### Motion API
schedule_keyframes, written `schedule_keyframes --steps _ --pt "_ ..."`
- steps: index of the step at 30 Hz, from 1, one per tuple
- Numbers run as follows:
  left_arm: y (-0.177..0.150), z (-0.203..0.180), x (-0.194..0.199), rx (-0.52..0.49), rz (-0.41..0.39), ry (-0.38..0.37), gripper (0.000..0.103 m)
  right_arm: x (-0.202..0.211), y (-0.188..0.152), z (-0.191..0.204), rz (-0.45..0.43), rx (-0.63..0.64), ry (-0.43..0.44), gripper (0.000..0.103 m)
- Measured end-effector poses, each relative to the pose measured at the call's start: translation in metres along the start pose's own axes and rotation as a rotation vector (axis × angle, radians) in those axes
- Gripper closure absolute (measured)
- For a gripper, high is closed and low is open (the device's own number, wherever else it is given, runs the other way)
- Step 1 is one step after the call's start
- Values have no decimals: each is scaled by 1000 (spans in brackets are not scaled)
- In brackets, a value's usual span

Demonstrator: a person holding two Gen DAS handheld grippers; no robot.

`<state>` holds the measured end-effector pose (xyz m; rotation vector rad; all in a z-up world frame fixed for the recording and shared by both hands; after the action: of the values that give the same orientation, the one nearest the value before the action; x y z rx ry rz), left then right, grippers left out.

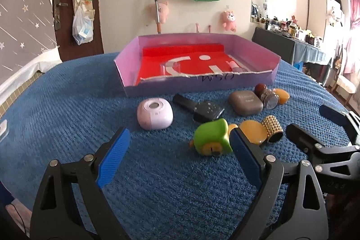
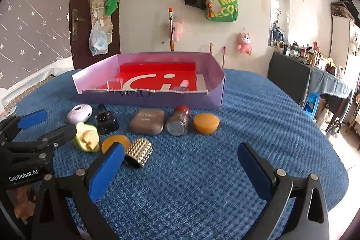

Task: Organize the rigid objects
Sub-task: 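Withdraw both tools from the box back toward the remaining objects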

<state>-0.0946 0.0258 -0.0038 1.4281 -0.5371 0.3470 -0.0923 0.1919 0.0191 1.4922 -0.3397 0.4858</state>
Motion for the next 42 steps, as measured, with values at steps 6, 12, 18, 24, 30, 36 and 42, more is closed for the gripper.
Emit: schedule_keyframes --steps 6,12,18,24,30,36,42 --pt "-3 -2 -2 13 -6 -16 13 -13 -12 4 36 -20 20 0" --pt "-1 -3 -3 25 -7 -33 13 -18 -13 1 42 -36 16 0" --pt "4 -3 -3 28 -15 -54 13 -20 -12 0 41 -64 45 0" --pt "9 -3 -2 31 -13 -76 13 -20 -8 2 37 -63 60 0" --pt "17 -6 -6 36 15 -179 13 -22 -5 2 56 -94 110 0" --pt "18 -3 -8 12 27 -190 13 -32 -7 5 100 -91 92 0" --pt "14 -19 -14 -40 55 -226 13 -35 -4 7 124 6 8 0"
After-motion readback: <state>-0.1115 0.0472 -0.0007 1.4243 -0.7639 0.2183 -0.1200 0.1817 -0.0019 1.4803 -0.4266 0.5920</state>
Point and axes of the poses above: each gripper's, at about its wrist camera, not at the fingertips, and x roughly against the way its jaws point, z to its left, y to its top, the point moved 8 cm from there along -x, roughly the way its jaws point, and after that the axes turned 5 degrees about -x, right-handed, at the moved point
